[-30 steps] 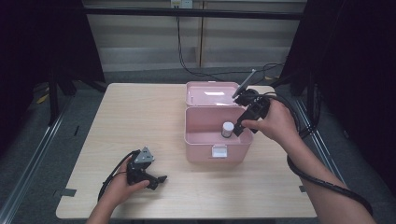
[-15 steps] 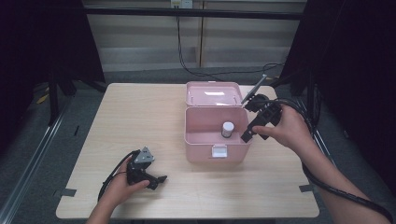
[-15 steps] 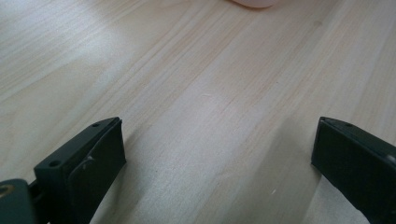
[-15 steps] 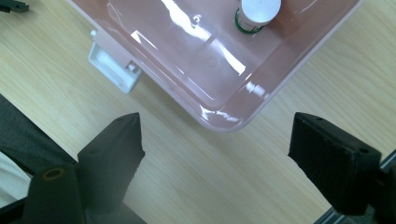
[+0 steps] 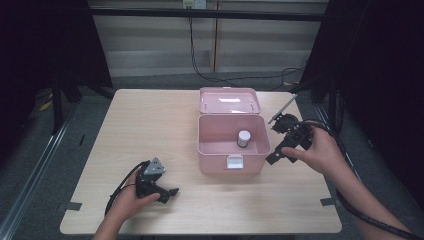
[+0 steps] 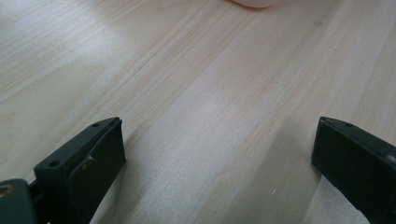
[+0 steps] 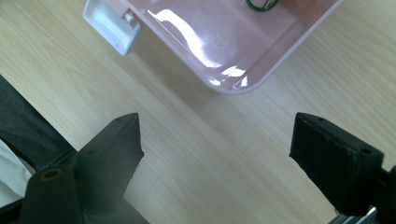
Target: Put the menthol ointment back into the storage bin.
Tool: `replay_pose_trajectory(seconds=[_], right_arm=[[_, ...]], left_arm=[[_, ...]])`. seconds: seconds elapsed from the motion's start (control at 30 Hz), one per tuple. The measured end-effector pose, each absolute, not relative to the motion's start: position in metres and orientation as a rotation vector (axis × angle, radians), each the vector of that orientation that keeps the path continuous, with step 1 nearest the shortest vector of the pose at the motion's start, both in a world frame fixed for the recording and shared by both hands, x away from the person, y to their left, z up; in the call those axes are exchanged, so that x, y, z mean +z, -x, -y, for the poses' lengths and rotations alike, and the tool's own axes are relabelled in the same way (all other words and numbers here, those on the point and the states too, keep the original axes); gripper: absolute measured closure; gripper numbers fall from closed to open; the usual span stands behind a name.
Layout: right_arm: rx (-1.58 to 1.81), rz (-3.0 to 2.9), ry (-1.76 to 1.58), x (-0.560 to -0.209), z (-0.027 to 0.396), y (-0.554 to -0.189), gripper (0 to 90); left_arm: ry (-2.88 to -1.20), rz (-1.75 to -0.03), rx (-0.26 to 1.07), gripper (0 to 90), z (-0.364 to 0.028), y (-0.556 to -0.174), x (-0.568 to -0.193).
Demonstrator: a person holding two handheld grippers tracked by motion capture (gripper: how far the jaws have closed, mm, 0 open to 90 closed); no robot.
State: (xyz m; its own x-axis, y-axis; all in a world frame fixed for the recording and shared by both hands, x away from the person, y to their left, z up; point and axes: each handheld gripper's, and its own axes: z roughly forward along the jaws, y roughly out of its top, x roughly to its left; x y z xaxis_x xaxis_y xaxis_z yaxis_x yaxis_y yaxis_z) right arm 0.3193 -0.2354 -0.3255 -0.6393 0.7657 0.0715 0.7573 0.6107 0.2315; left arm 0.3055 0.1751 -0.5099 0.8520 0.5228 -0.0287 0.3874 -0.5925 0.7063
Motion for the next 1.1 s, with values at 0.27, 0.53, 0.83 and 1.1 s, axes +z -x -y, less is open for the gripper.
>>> replay_pose_trajectory(seconds=[0.27, 0.53, 0.83, 1.1], right_arm=[[0.422, -2.768, -1.333, -0.343, 0.249, -0.310, 16.1], [0.486, -2.772, -1.331, -0.370, 0.258, -0.301, 16.1], [0.601, -2.762, -1.330, -0.406, 0.265, -0.296, 16.0], [0.659, -2.719, -1.328, -0.437, 0.270, -0.288, 15.8]], left_arm=[[-2.276, -0.658, 0.232, 2.2, -0.175, -0.305, -0.510], [-2.275, -0.657, 0.234, 2.1, -0.175, -0.305, -0.510], [-2.276, -0.658, 0.233, 2.1, -0.175, -0.305, -0.510], [-2.276, -0.659, 0.233, 2.1, -0.175, -0.305, -0.510]])
